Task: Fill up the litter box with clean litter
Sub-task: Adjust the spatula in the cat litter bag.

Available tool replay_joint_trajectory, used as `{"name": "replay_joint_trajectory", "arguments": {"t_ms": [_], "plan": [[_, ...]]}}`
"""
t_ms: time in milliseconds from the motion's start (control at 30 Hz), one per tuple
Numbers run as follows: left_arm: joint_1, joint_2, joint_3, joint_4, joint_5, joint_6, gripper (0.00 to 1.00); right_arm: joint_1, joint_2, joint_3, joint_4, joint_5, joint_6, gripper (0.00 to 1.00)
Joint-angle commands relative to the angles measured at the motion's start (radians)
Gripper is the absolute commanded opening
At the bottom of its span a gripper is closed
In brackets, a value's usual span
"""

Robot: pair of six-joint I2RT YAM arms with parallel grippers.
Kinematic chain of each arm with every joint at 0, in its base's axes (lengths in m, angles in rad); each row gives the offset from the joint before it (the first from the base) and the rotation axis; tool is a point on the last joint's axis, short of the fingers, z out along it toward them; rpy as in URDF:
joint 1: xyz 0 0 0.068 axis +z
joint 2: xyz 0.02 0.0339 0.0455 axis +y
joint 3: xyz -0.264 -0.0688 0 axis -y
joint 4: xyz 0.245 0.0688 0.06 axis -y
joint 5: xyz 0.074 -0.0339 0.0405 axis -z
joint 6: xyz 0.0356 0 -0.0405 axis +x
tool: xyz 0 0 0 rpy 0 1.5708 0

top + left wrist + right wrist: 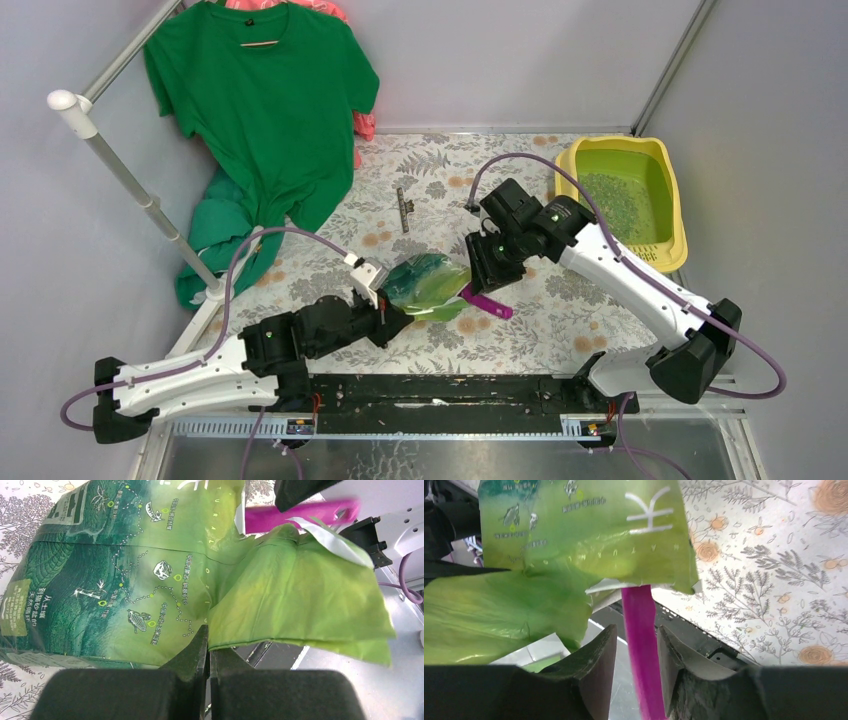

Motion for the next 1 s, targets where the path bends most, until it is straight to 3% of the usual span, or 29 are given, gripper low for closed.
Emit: {"name": "replay_joint_trajectory", "arguments": {"t_ms": [0,100,200,333,500,700,967], "plan": [[-0.019,-0.030,0.023,0.051,0.034,-0.019,0.01,0.001,-0.029,0.046,0.063,0.075,0.024,0.43],[-0.019,-0.037,0.018,0.045,0.031,-0.023,0.01,0.001,-0.036,0.049,0.070,0.090,0.024,0.43],[-0.020,-0.044,0.013,0.045,0.032,-0.024,0.01,0.001,-0.043,0.024,0.086,0.080,0.025,0.28],[-0.019,-0.051,0.013,0.039,0.026,-0.024,0.01,0.000,-0.075,-0.010,0.087,0.105,0.025,0.51],[-0.019,-0.048,0.016,0.031,0.020,-0.024,0.01,0.002,-0.247,-0.052,0.147,0.208,0.041,0.60],[-0.019,-0.032,0.030,0.032,0.025,-0.021,0.01,0.001,-0.546,-0.350,0.317,0.312,0.143,0.81],[-0.021,-0.025,0.041,0.033,0.034,-0.019,0.01,0.000,-0.863,-0.723,0.571,0.295,0.370,0.84]]}}
